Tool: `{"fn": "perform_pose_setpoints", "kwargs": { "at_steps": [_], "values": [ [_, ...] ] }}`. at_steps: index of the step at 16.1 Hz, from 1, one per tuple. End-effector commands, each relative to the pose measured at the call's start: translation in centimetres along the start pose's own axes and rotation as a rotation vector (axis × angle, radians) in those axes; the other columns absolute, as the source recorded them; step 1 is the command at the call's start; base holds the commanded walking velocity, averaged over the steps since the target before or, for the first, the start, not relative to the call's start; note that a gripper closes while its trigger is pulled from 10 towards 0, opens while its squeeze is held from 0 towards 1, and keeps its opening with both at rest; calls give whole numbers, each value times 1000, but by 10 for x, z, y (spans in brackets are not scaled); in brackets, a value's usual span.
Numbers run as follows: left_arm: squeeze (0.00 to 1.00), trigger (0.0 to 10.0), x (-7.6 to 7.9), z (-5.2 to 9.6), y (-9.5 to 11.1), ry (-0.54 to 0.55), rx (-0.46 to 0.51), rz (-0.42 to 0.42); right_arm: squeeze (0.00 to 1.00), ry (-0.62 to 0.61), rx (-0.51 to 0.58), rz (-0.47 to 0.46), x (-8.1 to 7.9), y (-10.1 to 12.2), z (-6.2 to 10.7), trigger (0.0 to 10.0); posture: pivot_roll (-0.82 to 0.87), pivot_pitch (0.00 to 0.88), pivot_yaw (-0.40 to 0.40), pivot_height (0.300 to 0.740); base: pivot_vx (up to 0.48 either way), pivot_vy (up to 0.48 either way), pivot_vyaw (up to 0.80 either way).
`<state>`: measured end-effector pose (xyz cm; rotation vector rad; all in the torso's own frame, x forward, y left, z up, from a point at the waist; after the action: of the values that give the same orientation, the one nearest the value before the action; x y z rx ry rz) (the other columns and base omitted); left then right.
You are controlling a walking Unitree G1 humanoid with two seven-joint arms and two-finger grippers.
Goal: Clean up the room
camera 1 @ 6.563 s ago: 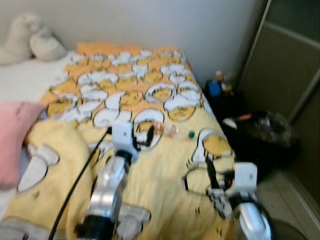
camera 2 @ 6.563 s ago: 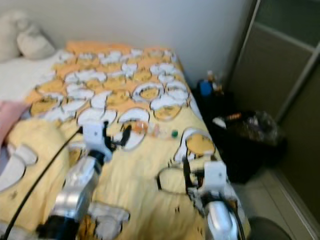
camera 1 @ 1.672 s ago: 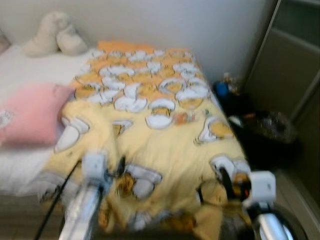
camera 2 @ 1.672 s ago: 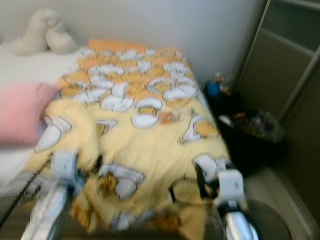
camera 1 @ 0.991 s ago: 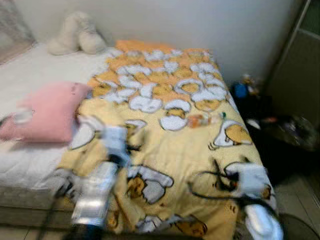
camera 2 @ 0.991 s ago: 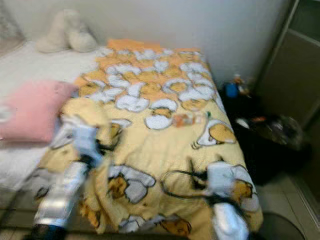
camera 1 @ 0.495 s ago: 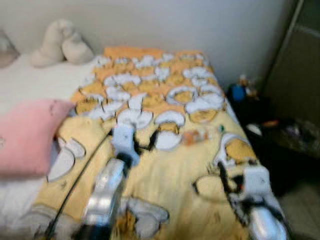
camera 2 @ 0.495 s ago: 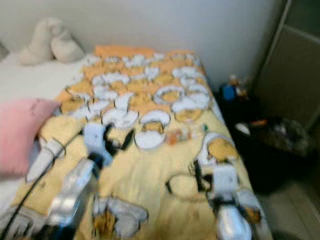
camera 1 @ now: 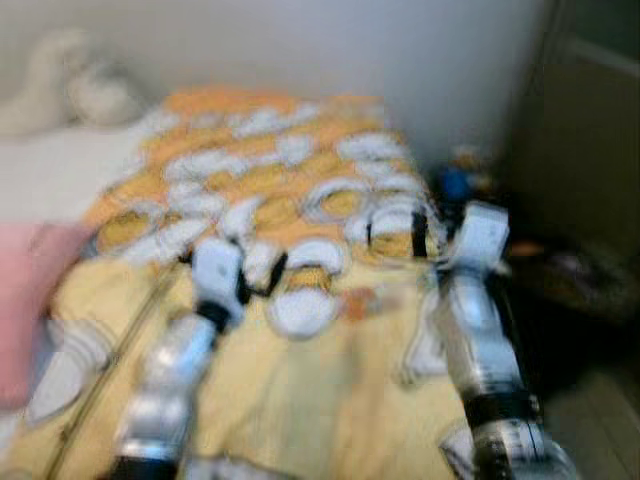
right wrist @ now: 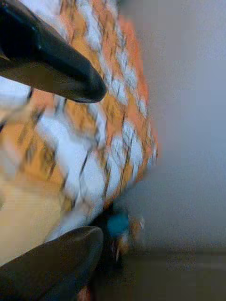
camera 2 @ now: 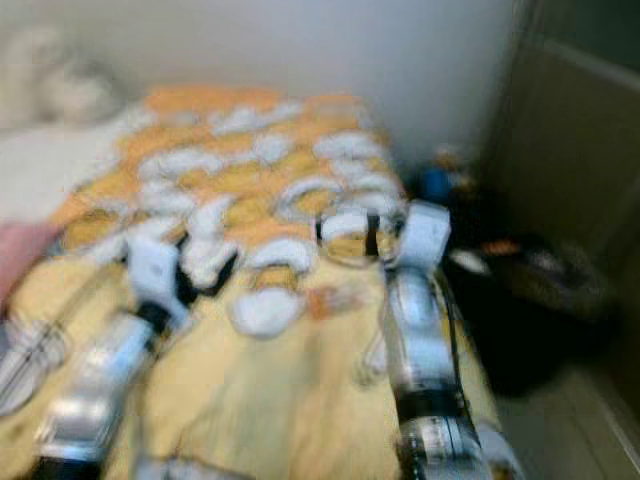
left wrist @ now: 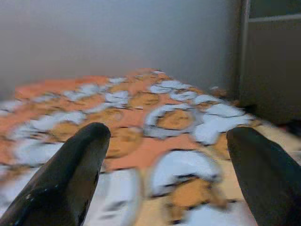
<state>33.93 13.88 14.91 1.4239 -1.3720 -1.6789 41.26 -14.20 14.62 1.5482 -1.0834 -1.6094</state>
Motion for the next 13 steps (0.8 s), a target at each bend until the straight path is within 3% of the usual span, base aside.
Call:
{"fn": "perform_pose_setpoints", "kwargs": {
  "at_steps": [1,4,6,8,10,11,13],
  "values": [
    [0,10000,-9,12,2,-62,-22,-39,0,-77,-136,-55,-2,-35,-2,10000,379,152,44,740,0,0,0],
    [0,10000,-18,31,24,-151,0,-96,0,-214,-179,-111,-6,-32,-18,10000,481,237,47,740,0,0,0],
    [0,10000,-20,42,39,-226,11,-143,0,-320,-119,-106,-11,-14,-24,10000,519,265,41,740,0,0,0],
    [0,10000,-29,44,45,-216,6,-146,0,-316,46,-30,-32,19,-31,10000,513,266,43,740,0,0,0],
    [0,10000,-33,45,43,-200,-13,-142,0,-312,124,-38,-45,32,-30,10000,496,265,44,740,0,0,0],
    [0,10000,-32,47,41,-211,-30,-133,0,-360,96,-76,-41,26,-29,10000,486,262,43,740,0,0,0],
    [0,10000,-7,51,39,-409,-54,-96,0,-527,-42,-173,-12,1,-22,10000,476,263,46,740,0,0,0]
  ]
}}
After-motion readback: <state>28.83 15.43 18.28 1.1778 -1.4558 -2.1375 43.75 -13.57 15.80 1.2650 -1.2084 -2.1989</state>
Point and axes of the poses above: a point about 5 cm out from each wrist's last joint towards the gripper, its own z axis pointing back from the gripper into the wrist, its own y axis along the axis of the wrist's last joint, x = y × z, the point moved 5 cm from there along -z, pointing out of the wrist towards the gripper, and after that the axes turned 13 degrees about -z, right-handed, at the moved point
